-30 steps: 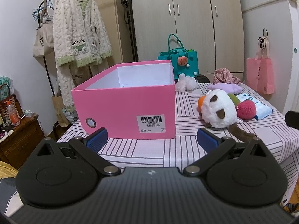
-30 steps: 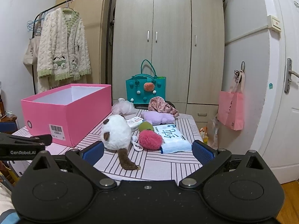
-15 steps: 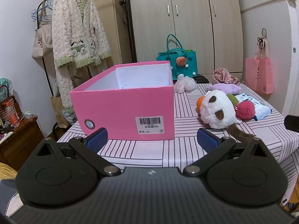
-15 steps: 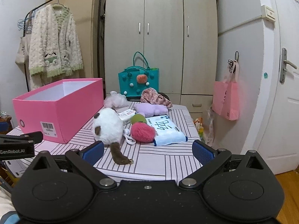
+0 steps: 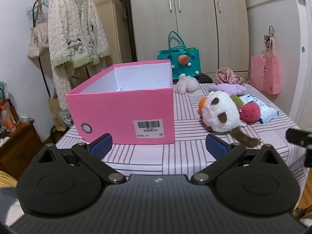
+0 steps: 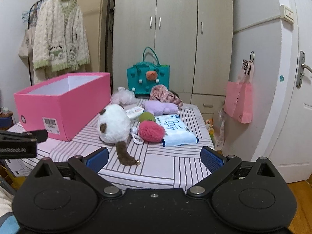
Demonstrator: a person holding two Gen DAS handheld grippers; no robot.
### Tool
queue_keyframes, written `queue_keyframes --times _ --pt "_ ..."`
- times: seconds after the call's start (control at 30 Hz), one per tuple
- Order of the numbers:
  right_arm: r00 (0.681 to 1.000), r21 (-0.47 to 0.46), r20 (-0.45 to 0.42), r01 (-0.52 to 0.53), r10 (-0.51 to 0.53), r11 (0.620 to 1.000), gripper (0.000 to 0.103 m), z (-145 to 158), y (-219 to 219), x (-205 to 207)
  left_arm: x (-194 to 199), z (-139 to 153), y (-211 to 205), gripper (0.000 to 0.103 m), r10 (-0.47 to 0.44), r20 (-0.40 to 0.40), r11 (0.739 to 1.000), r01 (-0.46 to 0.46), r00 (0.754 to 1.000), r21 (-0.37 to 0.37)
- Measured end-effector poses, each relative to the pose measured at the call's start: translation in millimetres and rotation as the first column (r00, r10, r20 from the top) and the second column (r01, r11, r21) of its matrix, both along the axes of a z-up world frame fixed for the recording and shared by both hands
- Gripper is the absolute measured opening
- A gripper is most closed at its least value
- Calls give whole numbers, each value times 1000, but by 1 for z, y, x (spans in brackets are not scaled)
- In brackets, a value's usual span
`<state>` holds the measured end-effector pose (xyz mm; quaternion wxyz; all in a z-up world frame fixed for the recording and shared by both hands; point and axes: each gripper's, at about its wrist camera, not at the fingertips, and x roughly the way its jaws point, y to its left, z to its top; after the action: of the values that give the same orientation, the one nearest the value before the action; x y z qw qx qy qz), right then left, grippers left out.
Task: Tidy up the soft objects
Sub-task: 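Move the left tool to the white plush toy and close on it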
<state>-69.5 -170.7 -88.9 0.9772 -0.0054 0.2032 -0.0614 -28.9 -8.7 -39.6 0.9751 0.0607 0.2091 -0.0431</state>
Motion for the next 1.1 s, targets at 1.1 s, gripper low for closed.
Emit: queue_keyframes --times 1.1 --pt "890 174 77 -456 449 873 93 -46 -16 115 91 35 -84 74 -425 -186 902 433 886 3"
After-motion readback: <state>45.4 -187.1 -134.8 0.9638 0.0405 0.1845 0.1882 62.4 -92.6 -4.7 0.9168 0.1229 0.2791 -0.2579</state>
